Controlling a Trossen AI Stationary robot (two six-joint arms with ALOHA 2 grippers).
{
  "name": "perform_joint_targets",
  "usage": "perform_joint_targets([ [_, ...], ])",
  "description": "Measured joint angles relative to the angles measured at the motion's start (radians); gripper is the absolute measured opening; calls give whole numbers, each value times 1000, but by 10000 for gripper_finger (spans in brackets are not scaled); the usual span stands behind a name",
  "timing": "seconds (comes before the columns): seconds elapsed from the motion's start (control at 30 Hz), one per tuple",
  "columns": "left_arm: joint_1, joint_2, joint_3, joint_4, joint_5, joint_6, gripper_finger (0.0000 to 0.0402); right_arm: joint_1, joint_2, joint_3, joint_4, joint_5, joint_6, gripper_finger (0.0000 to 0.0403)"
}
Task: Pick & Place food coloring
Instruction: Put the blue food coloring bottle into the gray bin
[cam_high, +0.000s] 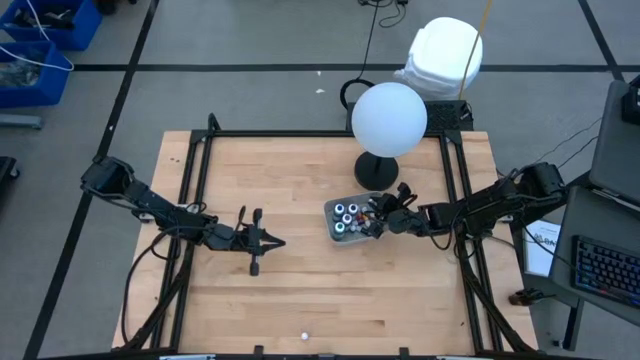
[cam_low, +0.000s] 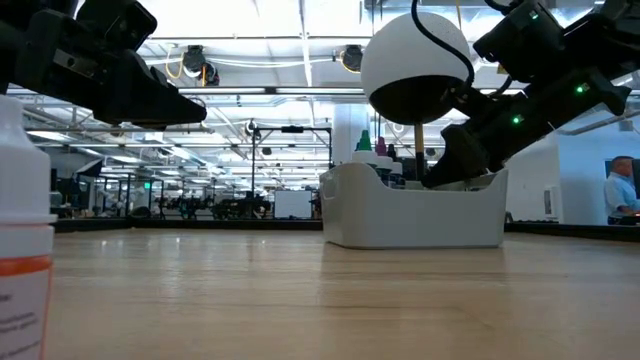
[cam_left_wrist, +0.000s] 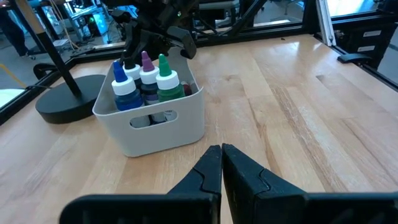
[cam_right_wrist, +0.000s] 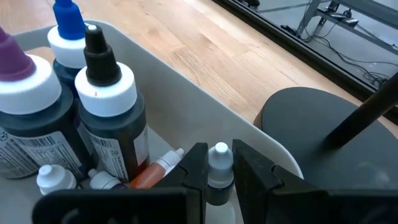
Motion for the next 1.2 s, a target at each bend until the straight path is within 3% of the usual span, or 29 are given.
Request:
perform_joint_targets([
  [1.2,0,0,0,1,1,-23,21,-1,1,0,9,0,5,70],
])
